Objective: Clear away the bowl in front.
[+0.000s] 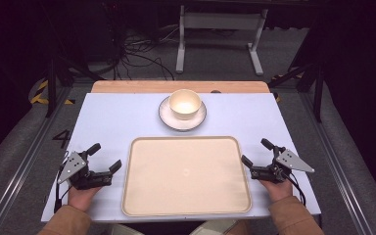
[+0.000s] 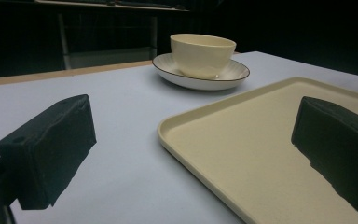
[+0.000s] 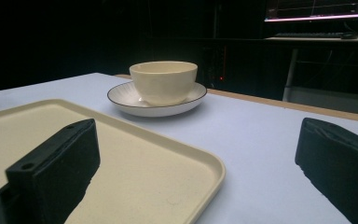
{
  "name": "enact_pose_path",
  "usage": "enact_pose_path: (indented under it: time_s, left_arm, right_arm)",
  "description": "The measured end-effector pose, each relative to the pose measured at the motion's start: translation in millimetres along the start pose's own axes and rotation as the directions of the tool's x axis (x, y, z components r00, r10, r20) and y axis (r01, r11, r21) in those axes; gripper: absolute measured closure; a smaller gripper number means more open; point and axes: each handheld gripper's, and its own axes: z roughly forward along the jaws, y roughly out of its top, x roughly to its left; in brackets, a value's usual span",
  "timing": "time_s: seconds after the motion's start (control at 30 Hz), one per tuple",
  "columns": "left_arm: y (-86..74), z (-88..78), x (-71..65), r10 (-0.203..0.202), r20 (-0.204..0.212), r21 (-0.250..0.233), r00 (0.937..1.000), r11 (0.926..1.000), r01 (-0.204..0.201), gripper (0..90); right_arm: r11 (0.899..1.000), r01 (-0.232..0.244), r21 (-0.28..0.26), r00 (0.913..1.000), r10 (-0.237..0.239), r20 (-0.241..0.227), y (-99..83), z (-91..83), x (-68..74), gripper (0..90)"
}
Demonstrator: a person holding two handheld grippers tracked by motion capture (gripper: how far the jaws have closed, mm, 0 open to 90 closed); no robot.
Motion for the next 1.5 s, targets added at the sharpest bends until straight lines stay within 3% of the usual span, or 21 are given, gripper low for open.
enact_pose_path:
  time_s: [0.23, 0.43, 0.7, 0.83, 1.0, 1.17, 1.23, 1.37, 1.5]
  left_arm:
    - [0.6, -0.4, -1.3, -0.009, 0.014, -0.013, 0.9999, 0.9999, 0.009, 0.3]
    - [7.1, -2.8, -5.5, 0.012, 0.028, -0.059, 0.9995, 0.9982, -0.01, 0.3]
    - [22.3, -7.9, -10.1, 0.039, 0.017, -0.044, 0.9991, 0.9983, -0.038, 0.3]
    - [27.8, -10.7, -12.4, 0.024, 0.032, -0.063, 0.9992, 0.9978, -0.022, 0.7]
    - [35.5, -13.4, -12.8, 0.019, 0.027, -0.046, 0.9995, 0.9988, -0.018, 0.9]
    - [42.5, -14.6, -11.5, 0.006, -0.006, -0.038, 1.0, 0.9993, -0.006, 0.2]
    - [45.1, -15.1, -12.1, 0.02, -0.009, -0.043, 0.9998, 0.9989, -0.02, 0.2]
    - [52.6, -18.4, -13.7, 0.011, 0.018, -0.065, 0.9998, 0.9978, -0.01, 0.2]
    - [61.4, -20.1, -18.4, 0.022, -0.01, -0.035, 0.9997, 0.9992, -0.023, 1.9]
  right_arm:
    - [1.0, 0.008, -0.001, 0.9999, -0.008, -0.006, 0.1, 0.1, 0.8, 0.1]
    - [1.0, 0.005, 0.0, 1.0, -0.005, -0.002, 0.1, -0.1, 0.7, 0.1]
    - [1.0, -0.002, -0.002, 1.0, 0.002, 0.002, -0.1, -0.1, 0.0, 0.1]
    - [1.0, -0.007, -0.003, 1.0, 0.007, 0.003, 0.0, 0.0, 0.1, 0.1]
    - [1.0, -0.001, -0.001, 1.0, 0.001, 0.002, -0.1, 0.0, -0.1, 0.1]
    - [1.0, -0.008, -0.004, 1.0, 0.008, 0.005, 0.0, -0.1, 0.1, 0.1]
    - [1.0, -0.007, -0.004, 1.0, 0.007, 0.006, -0.1, -0.2, 0.1, 0.1]
    - [1.0, -0.009, -0.003, 0.9999, 0.009, 0.005, 0.0, 0.0, 0.1, 0.1]
    - [1.0, -0.012, -0.005, 0.9999, 0.012, 0.009, 0.0, -0.1, -0.1, 0.1]
